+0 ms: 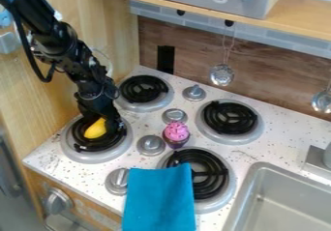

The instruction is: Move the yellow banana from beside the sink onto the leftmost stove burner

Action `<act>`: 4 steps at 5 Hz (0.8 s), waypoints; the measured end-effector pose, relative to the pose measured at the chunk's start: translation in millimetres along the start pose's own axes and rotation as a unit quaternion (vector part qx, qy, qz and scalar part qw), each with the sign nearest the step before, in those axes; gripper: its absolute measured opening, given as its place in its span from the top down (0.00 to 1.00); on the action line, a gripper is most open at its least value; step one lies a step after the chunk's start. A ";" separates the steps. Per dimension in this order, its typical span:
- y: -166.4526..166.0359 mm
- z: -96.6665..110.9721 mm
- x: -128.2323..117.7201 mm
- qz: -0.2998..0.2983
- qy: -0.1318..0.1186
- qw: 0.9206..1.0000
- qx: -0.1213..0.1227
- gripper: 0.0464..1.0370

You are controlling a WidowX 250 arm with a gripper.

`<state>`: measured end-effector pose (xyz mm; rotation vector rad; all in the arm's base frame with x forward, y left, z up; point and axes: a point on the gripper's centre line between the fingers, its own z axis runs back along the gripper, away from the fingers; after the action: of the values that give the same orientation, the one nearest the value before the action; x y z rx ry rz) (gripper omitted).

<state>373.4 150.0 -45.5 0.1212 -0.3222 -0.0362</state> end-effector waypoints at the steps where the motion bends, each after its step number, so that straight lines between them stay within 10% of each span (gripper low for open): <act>1: 0.1 0.5 0.2 -0.001 0.000 1.000 0.000 0.04; 4: -12.2 44.2 -10.1 0.007 0.014 0.999 -0.038 0.04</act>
<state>349.6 133.4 -8.7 0.0436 -0.2943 -0.0328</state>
